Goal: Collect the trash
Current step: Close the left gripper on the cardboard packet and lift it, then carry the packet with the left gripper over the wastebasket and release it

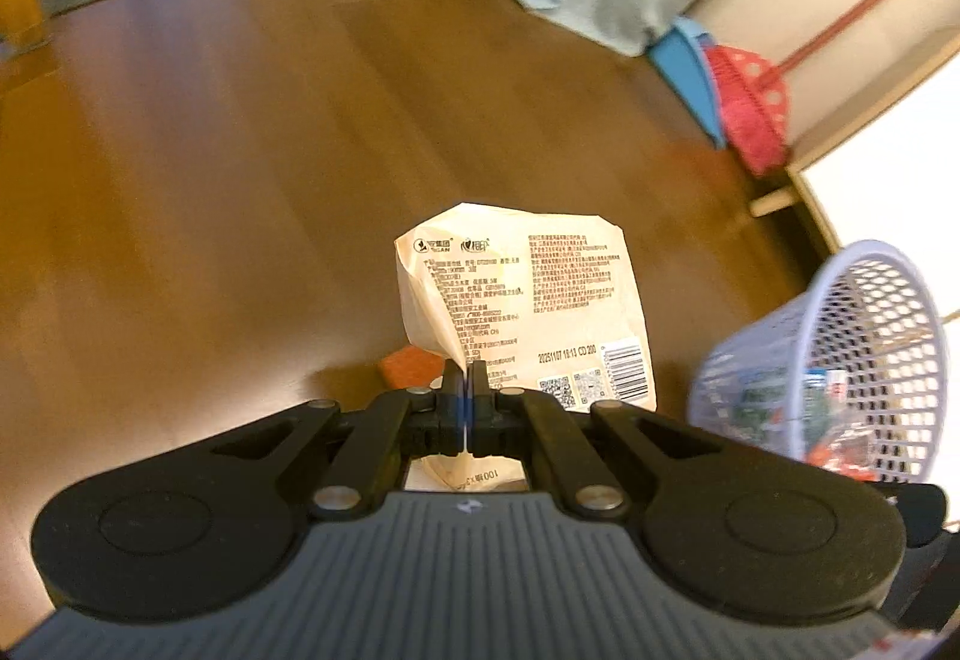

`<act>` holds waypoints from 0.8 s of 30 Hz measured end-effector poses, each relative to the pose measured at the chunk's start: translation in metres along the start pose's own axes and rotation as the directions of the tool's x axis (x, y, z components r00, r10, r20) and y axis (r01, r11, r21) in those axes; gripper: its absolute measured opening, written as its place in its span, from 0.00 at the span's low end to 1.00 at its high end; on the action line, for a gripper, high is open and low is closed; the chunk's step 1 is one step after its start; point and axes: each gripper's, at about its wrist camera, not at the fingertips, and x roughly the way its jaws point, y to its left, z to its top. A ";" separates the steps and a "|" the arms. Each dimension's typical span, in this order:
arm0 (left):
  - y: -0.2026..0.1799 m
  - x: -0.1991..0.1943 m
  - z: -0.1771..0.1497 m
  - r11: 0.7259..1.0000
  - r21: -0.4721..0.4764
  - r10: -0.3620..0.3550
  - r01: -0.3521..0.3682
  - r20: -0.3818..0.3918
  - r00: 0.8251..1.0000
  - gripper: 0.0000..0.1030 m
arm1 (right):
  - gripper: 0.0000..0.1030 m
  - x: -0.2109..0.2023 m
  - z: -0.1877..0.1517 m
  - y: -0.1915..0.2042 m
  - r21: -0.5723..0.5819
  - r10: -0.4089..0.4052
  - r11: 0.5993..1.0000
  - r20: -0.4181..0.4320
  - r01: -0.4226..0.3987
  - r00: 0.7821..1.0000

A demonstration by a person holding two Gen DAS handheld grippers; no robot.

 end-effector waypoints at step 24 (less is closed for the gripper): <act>-0.082 -0.015 0.024 0.980 0.039 -0.197 0.197 0.012 0.980 0.00 | 0.00 0.000 0.002 0.001 -0.021 0.008 1.000 0.015 -0.008 1.000</act>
